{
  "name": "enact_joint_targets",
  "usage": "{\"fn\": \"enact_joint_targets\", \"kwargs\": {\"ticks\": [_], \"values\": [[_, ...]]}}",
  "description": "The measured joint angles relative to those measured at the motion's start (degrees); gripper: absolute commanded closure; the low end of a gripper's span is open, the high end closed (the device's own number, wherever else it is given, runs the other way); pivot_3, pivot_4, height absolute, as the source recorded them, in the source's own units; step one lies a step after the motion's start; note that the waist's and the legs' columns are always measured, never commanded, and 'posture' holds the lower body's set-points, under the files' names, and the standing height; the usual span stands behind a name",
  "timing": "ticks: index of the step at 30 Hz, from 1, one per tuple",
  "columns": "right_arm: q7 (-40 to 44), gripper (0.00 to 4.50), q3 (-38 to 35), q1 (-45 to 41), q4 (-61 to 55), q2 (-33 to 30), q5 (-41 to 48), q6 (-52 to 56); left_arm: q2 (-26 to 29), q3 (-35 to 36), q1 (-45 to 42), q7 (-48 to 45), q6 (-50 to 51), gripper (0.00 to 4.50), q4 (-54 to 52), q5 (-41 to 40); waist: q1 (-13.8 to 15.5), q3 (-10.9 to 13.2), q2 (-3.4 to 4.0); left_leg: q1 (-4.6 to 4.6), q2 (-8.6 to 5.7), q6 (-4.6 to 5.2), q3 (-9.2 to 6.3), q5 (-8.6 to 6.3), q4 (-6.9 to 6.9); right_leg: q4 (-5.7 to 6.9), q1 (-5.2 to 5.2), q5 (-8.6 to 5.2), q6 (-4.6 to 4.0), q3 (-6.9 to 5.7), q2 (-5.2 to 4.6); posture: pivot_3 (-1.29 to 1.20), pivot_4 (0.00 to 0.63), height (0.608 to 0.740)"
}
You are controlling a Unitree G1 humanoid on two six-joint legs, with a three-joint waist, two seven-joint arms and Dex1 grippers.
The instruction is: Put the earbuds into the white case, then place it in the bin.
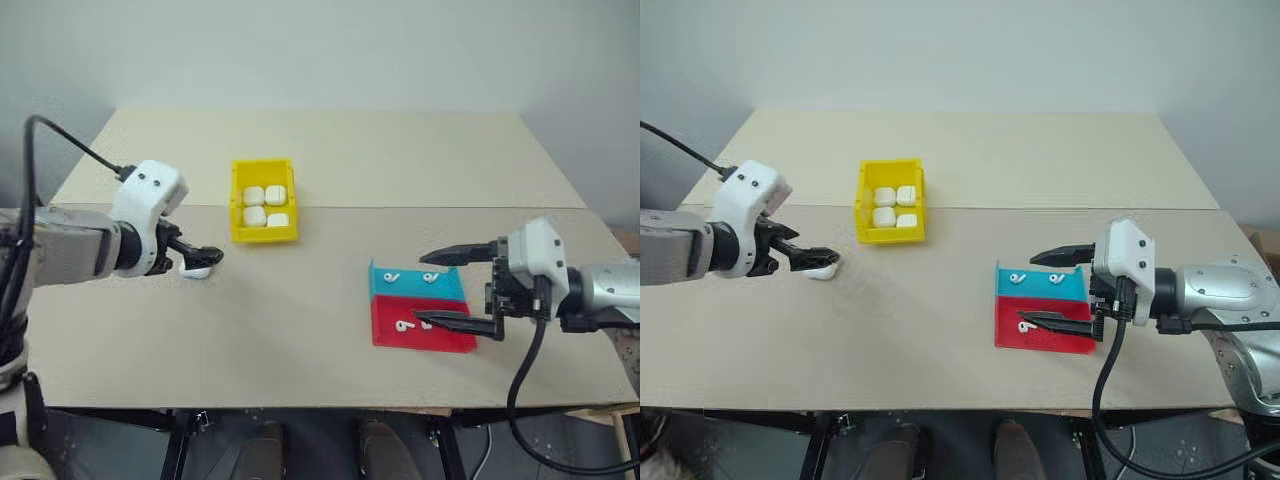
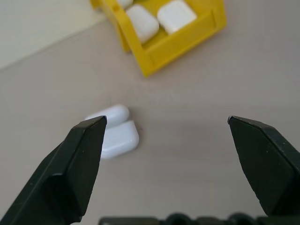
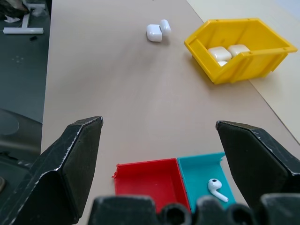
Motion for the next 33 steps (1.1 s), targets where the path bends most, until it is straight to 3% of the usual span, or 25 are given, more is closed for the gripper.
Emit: {"fn": "enact_joint_targets", "kwargs": {"ticks": [3, 7, 13, 23, 33], "values": [[-0.5, 0.04, 1.5, -0.4, 0.0, 0.7, 0.0, 0.0, 0.0, -3.1, -3.1, 8.6, 0.0, 0.00, 7.0, -5.5, 0.2, 0.0, 0.00, 0.06, 0.00, -0.05, -0.08, 0.03, 0.00, 0.07, 0.03, 0.03, -0.05, -0.02, -0.01, 0.00, 0.150, 0.740], [-0.5, 0.04, 1.9, -1.1, 0.3, 0.9, -0.1, 0.0, -3.5, -4.3, -3.5, 18.1, 0.0, 0.00, 9.2, -3.9, 0.3, 0.0, 0.00, 0.07, -0.03, -0.07, -0.09, 0.04, 0.00, 0.06, 0.06, 0.05, -0.07, -0.02, -0.02, 0.00, 0.150, 0.740], [-0.6, 0.04, 2.2, -2.0, 0.5, 1.1, -0.2, 0.0, -6.4, -6.0, -7.1, 25.9, 0.0, 0.00, 22.2, -6.1, 0.3, 0.0, -0.01, -0.02, -0.07, -0.08, -0.12, 0.04, -0.01, 0.04, -0.03, 0.05, -0.07, -0.05, -0.05, 0.00, 0.150, 0.740], [-2.5, 0.04, 2.5, -0.1, -1.8, 2.6, -0.6, 0.0, -4.7, -15.7, -15.2, 23.7, 0.0, 0.00, 33.8, -8.2, 0.3, 0.0, -0.01, -0.02, -0.12, -0.13, -0.11, 0.06, -0.01, 0.03, -0.03, 0.05, -0.07, -0.06, -0.05, 0.00, 0.150, 0.740], [-5.7, 0.04, 2.2, 2.5, -5.8, 3.6, -0.7, 0.0, -6.6, -22.1, -19.5, 10.6, 0.0, 0.00, 42.4, 5.3, 0.3, 0.0, -0.02, -0.07, -0.12, -0.14, 0.28, 0.07, -0.01, 0.04, -0.05, 0.04, -0.06, -0.07, -0.02, 0.00, 0.150, 0.740]]}}
